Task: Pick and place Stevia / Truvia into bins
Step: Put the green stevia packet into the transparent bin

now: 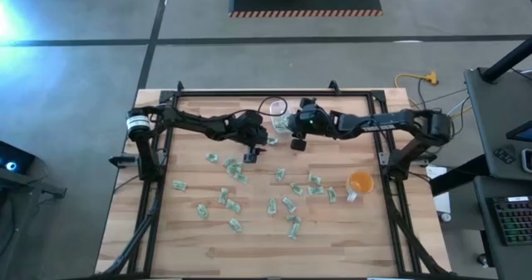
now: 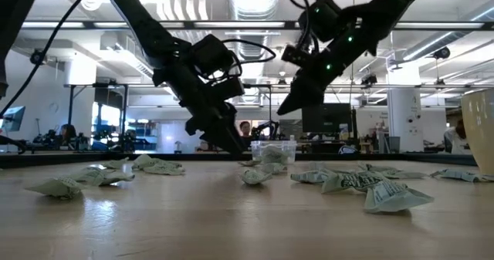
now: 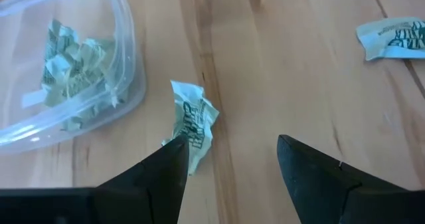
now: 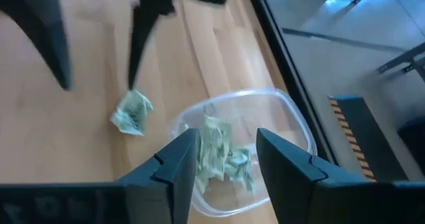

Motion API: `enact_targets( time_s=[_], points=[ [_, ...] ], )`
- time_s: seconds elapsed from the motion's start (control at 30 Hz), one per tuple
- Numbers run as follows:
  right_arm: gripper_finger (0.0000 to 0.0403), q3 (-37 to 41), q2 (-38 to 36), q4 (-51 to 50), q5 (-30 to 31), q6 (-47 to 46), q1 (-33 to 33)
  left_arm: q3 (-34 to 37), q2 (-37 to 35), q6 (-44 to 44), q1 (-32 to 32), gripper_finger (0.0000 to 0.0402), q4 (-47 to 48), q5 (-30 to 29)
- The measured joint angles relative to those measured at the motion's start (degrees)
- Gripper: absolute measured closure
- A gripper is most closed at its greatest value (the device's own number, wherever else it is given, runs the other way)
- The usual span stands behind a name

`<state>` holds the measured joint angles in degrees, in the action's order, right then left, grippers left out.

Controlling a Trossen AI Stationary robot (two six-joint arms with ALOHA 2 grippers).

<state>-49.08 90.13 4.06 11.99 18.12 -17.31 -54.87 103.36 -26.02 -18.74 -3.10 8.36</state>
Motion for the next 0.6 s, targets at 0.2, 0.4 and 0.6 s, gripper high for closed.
enact_targets(
  time_s=[0.2,0.4,0.6],
  points=[
    [0.0267,0.0,-6.2,-5.8,0.0,-2.0,3.2,-0.7,4.5,-0.4,-0.6,0.0189,-3.0,1.8],
    [0.0279,0.1,-12.9,-10.8,0.1,-3.5,7.7,-4.6,8.6,1.1,-2.3,0.019,-2.4,5.6],
    [0.0288,0.4,-17.1,-12.7,0.2,-3.6,12.1,-5.8,8.8,2.8,-3.3,0.024,0.6,8.9]
  ],
)
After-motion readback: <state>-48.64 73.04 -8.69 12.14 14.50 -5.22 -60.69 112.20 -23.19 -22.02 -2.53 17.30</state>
